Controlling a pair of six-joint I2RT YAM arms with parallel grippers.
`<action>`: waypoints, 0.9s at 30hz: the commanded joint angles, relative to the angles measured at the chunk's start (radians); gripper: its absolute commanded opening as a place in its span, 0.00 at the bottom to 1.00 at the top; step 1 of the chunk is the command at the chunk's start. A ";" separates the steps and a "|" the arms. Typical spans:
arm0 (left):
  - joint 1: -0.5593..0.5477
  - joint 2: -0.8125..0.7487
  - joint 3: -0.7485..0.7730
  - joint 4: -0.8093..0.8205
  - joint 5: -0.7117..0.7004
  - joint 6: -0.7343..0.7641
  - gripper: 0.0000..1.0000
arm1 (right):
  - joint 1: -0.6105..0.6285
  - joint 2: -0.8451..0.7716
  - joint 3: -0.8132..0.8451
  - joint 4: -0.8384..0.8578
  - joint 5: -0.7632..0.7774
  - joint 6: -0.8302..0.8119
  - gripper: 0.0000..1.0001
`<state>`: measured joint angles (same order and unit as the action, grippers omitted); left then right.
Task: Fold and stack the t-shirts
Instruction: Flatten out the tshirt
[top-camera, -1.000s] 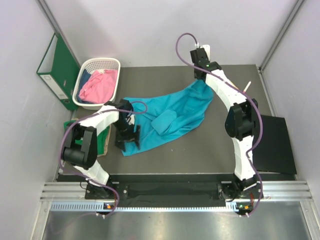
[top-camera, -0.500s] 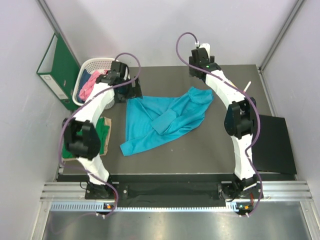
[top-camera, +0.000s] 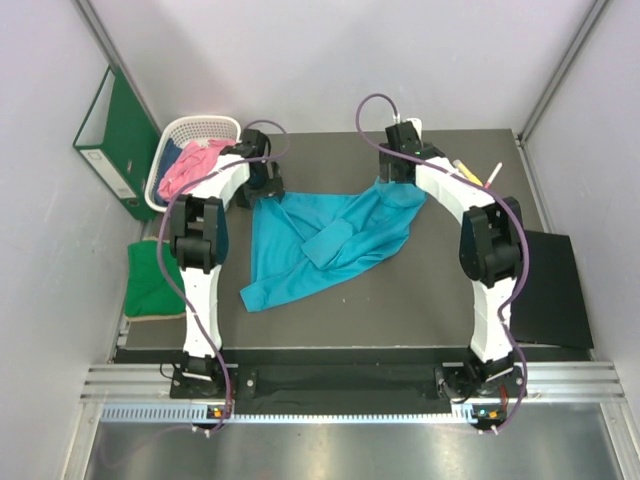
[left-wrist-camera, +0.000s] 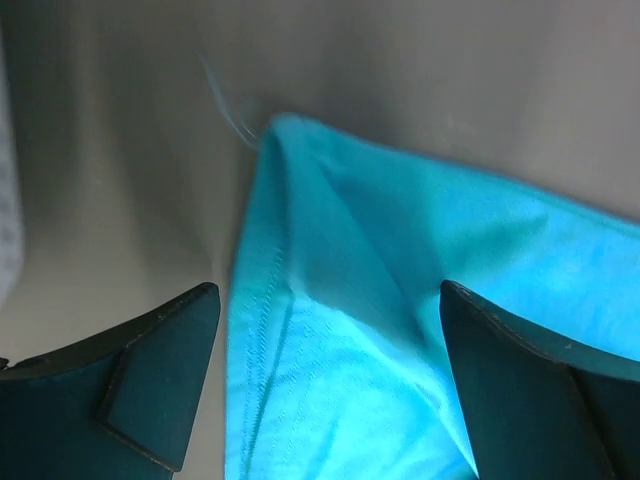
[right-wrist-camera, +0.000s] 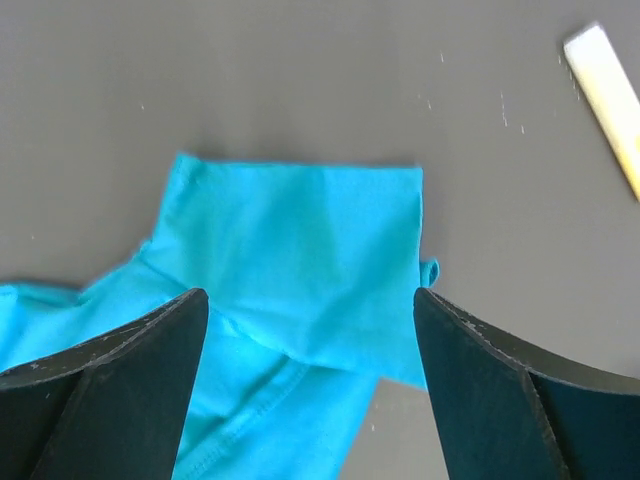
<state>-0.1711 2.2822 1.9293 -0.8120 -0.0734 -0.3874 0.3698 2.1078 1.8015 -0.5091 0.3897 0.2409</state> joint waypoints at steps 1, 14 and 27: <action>0.024 -0.026 0.046 0.077 -0.029 -0.018 0.95 | -0.003 -0.140 -0.074 0.035 -0.015 0.026 0.83; 0.024 0.143 0.172 0.076 0.007 -0.030 0.75 | -0.052 -0.198 -0.146 -0.025 -0.132 0.092 0.84; 0.031 0.096 0.165 0.050 -0.008 -0.021 0.00 | -0.270 -0.091 -0.176 0.044 -0.566 0.307 0.85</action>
<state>-0.1455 2.4233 2.1113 -0.7399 -0.0711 -0.4171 0.1165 1.9690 1.5986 -0.5320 -0.0120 0.4595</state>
